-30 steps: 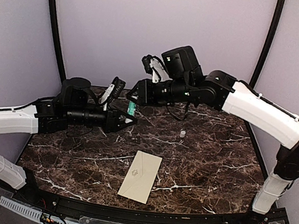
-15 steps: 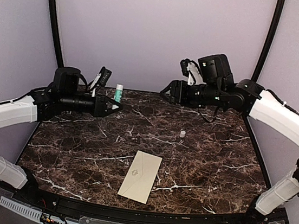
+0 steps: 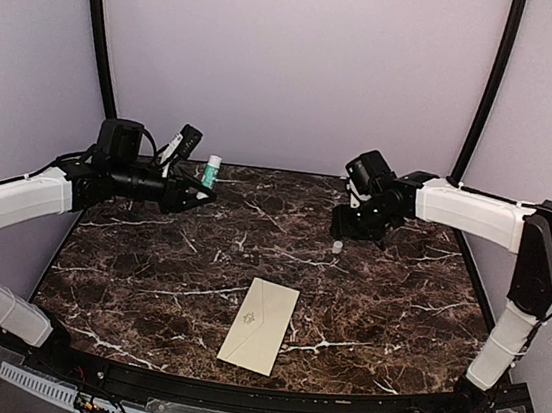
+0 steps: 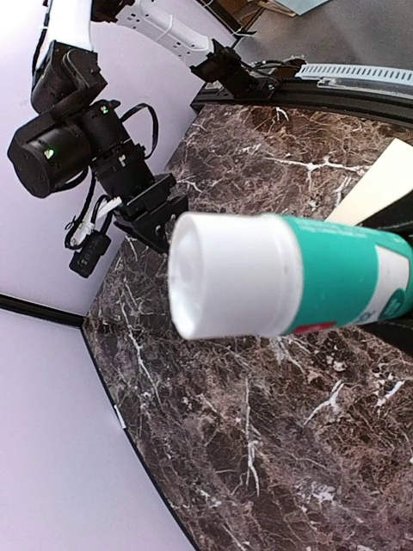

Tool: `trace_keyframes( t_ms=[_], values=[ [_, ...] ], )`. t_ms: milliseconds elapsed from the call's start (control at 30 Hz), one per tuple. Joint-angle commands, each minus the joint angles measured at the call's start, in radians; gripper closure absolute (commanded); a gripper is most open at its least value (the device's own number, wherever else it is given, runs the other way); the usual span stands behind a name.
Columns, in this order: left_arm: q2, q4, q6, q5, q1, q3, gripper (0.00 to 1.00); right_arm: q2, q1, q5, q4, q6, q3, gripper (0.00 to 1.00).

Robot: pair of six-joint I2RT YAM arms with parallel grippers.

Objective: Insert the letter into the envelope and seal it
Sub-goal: Close the solid glue cap on the solid glue.

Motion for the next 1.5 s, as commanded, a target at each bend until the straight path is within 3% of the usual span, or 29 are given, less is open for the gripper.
trace_keyframes(
  t_ms=[0, 133, 467, 867, 1467],
  values=[
    [-0.020, 0.029, 0.041, 0.050, 0.011, -0.035, 0.95, 0.100, -0.025, 0.036, -0.022, -0.057, 0.062, 0.39],
    [-0.031, 0.022, 0.040, 0.030, 0.011, -0.032, 0.94, 0.226, -0.047, 0.043, -0.019, -0.076, 0.110, 0.41],
    [-0.043, 0.021, 0.033, 0.032, 0.013, -0.037, 0.94, 0.326, -0.081, 0.025, 0.035, -0.087, 0.140, 0.50],
    [-0.036, 0.016, 0.028, 0.033, 0.013, -0.036, 0.94, 0.401, -0.089, 0.042, 0.033, -0.107, 0.219, 0.64],
    [-0.028, 0.012, 0.027, 0.042, 0.013, -0.030, 0.94, 0.446, -0.089, 0.068, 0.003, -0.104, 0.249, 0.76]
  ],
)
